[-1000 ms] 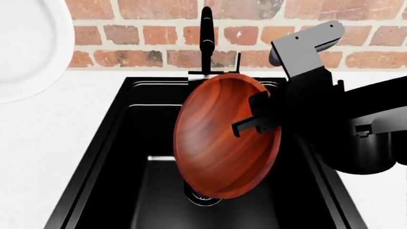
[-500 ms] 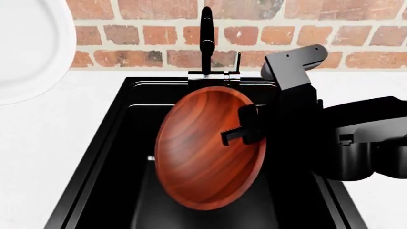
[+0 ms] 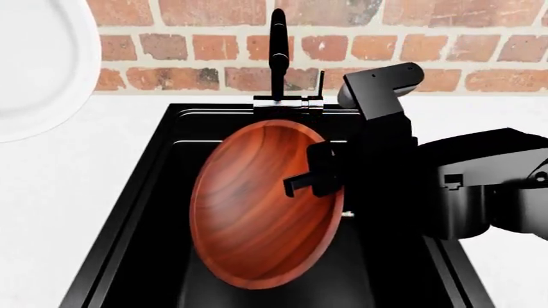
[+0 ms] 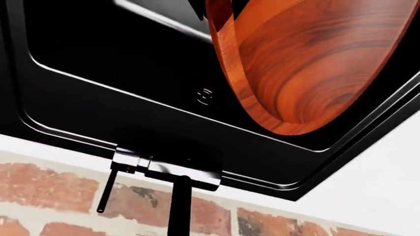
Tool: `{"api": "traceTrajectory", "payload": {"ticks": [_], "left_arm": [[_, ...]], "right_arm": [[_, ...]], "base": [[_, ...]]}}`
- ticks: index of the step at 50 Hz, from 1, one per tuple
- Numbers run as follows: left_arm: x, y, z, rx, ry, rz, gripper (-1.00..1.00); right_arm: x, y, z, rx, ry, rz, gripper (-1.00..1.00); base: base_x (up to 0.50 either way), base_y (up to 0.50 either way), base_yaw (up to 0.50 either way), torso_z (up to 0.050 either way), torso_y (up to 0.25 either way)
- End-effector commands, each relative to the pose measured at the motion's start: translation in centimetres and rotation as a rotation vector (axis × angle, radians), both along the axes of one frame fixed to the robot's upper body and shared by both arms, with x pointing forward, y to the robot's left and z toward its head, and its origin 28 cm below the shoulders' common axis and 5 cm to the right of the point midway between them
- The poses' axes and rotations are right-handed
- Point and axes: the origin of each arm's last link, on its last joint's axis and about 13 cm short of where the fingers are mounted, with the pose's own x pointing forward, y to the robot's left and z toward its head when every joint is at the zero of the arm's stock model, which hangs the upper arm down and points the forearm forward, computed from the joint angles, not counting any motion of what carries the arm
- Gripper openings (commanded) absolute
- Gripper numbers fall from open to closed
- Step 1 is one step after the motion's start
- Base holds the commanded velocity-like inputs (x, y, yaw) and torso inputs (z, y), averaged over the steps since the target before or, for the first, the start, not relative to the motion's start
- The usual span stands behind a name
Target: Stack the bowls in the sink.
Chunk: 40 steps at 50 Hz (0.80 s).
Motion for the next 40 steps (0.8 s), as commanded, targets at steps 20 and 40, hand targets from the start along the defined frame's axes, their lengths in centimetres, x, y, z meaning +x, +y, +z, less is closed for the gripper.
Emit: {"api": "traceTrajectory", "payload": {"ticks": [20,40], "left_arm": [[-0.5,0.3,0.5,-0.017,-0.054,0.016,-1.00],[-0.4,0.1,0.6,-0.013,-0.052,0.014,-1.00]], "right_arm": [[0.8,2.2,-1.4,-0.060,0.021,0.057,-1.00],[1.1,2.1,-2.6,-0.070,0.046,0.048,-1.00]], "base": [[0.00,0.00,0.00,0.001,0.002],[0.00,0.00,0.00,0.001,0.001]]}}
